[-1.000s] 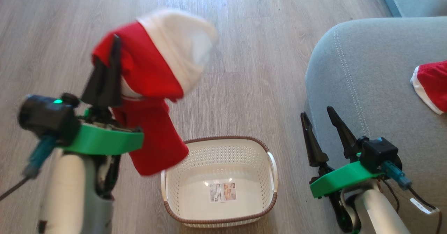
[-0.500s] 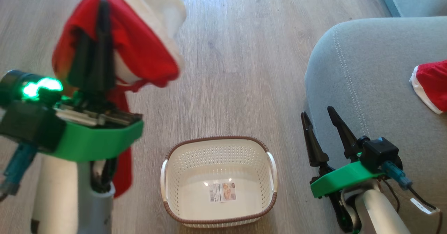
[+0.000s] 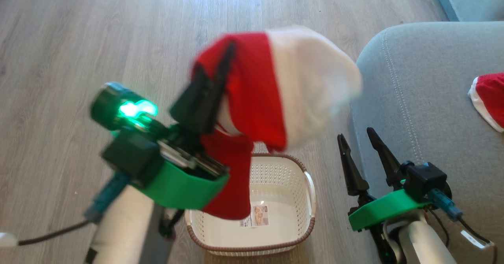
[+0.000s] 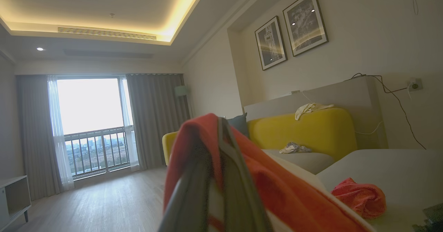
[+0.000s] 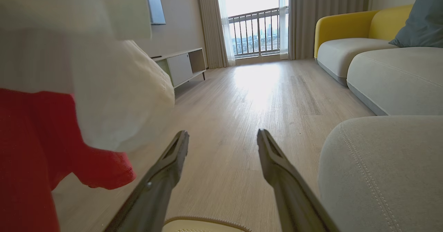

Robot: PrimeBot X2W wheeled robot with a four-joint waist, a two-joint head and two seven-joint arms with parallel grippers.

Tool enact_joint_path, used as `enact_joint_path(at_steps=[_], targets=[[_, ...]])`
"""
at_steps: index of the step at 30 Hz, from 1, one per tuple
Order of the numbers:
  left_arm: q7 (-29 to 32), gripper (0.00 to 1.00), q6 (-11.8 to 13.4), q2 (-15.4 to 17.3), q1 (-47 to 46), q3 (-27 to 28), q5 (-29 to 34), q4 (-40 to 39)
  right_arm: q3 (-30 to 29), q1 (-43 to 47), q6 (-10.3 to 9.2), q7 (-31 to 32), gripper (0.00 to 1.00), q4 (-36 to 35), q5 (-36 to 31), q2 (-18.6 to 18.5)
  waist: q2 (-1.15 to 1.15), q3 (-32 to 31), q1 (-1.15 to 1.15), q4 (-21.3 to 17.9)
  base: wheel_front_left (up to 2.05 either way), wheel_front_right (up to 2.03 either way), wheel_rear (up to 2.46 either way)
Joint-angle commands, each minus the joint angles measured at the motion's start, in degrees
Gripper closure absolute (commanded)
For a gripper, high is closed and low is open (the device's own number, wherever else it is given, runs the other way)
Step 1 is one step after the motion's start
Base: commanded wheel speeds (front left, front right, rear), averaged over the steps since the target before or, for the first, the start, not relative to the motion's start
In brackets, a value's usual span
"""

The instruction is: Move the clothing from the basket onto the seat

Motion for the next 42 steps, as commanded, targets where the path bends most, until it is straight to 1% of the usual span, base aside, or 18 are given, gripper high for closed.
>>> enact_joint_path(at_steps=[1, 7, 24, 29, 34, 36, 38, 40, 42], targets=[[-0.2, 1.00, -0.1, 1.3, -1.9, 0.1, -0.4, -1.5, 1.6, -1.5, -0.01, -0.4, 0.00, -2.2, 0.4, -0.1, 0.00, 0.0, 0.00, 0.0, 0.00, 0.00, 0.00], [-0.2, 1.00, -0.1, 3.2, -1.8, -3.8, -0.8, -0.2, 2.3, -1.4, -0.01, -0.4, 0.00, -2.1, 0.6, -0.1, 0.00, 0.0, 0.00, 0.0, 0.00, 0.00, 0.00], [-0.2, 1.00, -0.1, 2.9, -1.4, -3.0, -1.5, 1.1, 2.7, -1.5, -0.01, -0.4, 0.00, -1.9, 0.6, -0.1, 0.00, 0.4, 0.00, -0.2, 0.00, 0.00, 0.00], [-0.2, 1.00, -0.1, 3.0, -1.4, -3.6, -1.5, 1.4, 1.1, -1.4, -0.01, -0.4, 0.00, -1.3, 1.5, -0.1, 0.00, 0.5, 0.00, -0.4, 0.00, 0.00, 0.00], [-0.2, 1.00, -0.1, 3.2, -1.4, -3.2, -1.5, 2.0, 1.2, -1.2, -0.01, -0.4, 0.00, -1.7, 1.3, -0.1, 0.00, 0.8, 0.00, -0.8, 0.00, 0.00, 0.00], [-0.2, 1.00, -0.1, 3.3, -1.4, -2.5, -1.6, 2.5, 2.5, -1.0, -0.01, -0.4, 0.00, -2.8, 1.0, -0.2, 0.00, 1.1, 0.00, -1.1, 0.00, 0.00, 0.00], [-0.2, 1.00, -0.1, 3.4, -1.5, -1.8, -1.8, 3.0, 4.1, -0.6, -0.01, -0.4, 0.00, -3.5, 0.5, -1.1, 0.00, 1.4, 0.00, -1.6, 0.00, 0.00, 0.00], [-0.2, 1.00, -0.1, 3.7, -1.8, -1.3, -2.0, 3.6, 6.9, -0.4, -0.01, -0.4, 0.00, -3.6, 0.6, -2.4, 0.00, 1.8, 0.00, -2.0, 0.00, 0.00, 0.00], [-0.2, 1.00, -0.1, 4.1, -2.4, -1.1, -2.0, 4.4, 11.0, -0.7, -0.01, -0.4, 0.00, -4.3, 0.4, -4.4, 0.00, 2.1, 0.00, -2.3, 0.00, 0.00, 0.00]])
